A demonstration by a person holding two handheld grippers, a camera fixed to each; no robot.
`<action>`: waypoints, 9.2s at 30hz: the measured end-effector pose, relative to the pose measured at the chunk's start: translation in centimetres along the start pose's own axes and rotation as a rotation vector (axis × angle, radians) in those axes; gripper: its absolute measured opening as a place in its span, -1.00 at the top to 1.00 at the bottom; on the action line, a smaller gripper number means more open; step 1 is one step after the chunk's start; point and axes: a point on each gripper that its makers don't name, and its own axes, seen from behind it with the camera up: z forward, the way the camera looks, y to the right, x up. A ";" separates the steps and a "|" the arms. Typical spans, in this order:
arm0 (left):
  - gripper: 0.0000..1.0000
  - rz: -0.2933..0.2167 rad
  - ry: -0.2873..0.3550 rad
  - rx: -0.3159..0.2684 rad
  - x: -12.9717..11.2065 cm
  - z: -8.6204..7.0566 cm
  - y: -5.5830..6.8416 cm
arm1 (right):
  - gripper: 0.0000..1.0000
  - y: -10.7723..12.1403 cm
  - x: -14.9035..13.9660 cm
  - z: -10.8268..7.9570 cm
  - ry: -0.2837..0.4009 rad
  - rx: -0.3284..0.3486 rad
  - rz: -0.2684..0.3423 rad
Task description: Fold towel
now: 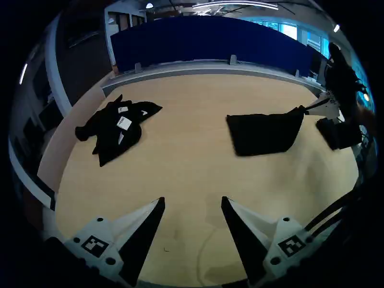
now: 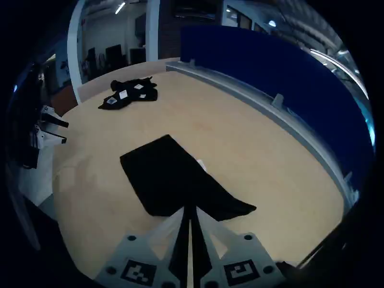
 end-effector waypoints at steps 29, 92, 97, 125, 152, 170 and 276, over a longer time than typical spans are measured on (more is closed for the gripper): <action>-0.74 -0.081 0.048 0.044 0.1 -2.0 -0.5 | 0.96 -13.6 3.0 14.6 -0.139 0.264 -0.268; -0.73 -0.080 0.049 0.029 1.0 -1.8 0.9 | 0.19 -8.4 -4.8 7.9 -0.167 0.131 -0.041; -0.73 -0.078 0.048 0.027 0.9 -1.6 1.0 | 0.53 -8.2 -5.1 7.8 -0.169 0.122 -0.028; -0.73 -0.060 0.082 0.011 2.8 -2.2 1.4 | 0.93 -6.2 5.9 3.2 0.030 0.076 -0.091; -0.73 -0.030 0.142 -0.037 5.4 -2.3 2.4 | 0.93 -2.1 12.1 -3.4 0.116 -0.009 -0.137; -0.73 0.003 0.144 -0.065 7.1 -1.5 3.5 | 0.93 5.2 9.2 -9.7 0.124 -0.048 -0.061; -0.73 0.105 0.086 -0.075 8.9 -0.9 8.1 | 0.68 17.5 -30.8 -20.3 -0.217 -0.398 0.578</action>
